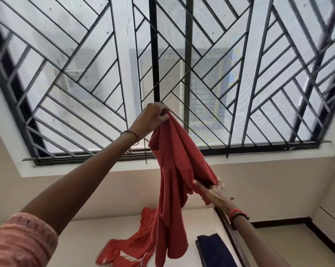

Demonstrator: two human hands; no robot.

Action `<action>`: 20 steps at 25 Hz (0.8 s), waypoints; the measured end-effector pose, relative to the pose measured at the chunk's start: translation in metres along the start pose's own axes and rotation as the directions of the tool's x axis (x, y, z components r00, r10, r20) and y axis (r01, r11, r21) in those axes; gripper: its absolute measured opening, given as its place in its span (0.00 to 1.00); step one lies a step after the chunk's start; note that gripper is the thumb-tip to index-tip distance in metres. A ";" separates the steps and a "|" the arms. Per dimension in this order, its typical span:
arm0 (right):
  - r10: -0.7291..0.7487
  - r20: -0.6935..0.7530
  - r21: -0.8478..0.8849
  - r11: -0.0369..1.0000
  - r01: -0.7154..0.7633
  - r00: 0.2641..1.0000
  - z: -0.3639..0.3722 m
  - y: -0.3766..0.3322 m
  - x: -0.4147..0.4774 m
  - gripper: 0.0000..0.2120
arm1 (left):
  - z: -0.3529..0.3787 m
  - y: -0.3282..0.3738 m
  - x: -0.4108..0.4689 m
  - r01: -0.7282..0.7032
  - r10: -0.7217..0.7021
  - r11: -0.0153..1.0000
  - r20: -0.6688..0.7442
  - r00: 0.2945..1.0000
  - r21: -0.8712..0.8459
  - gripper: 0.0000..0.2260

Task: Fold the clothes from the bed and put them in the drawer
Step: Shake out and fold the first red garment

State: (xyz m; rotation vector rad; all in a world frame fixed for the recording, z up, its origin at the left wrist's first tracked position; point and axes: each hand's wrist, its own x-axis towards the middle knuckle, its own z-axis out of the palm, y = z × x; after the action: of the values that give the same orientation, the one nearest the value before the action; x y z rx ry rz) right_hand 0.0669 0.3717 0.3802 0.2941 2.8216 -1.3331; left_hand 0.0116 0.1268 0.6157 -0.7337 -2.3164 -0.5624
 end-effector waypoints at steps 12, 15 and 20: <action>-0.227 -0.224 -0.463 0.881 0.101 0.948 -0.014 -0.025 0.052 0.21 | -0.010 -0.072 -0.031 0.191 -0.195 0.978 0.044 0.980 0.079 0.08; -0.361 0.004 -0.392 0.857 0.334 0.932 -0.037 -0.042 0.070 0.14 | 0.000 -0.113 -0.063 0.311 -0.327 0.939 0.097 0.940 0.149 0.08; -0.372 0.403 -0.337 0.789 0.514 0.836 -0.086 -0.084 0.051 0.09 | 0.010 -0.154 -0.108 0.436 -0.463 0.880 0.138 0.876 0.187 0.10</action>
State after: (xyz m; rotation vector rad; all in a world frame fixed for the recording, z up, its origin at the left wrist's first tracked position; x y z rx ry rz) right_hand 0.0084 0.3938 0.4947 -0.5884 2.8791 -0.6420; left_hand -0.0199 -0.0220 0.5047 -0.1663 -2.6830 -0.5287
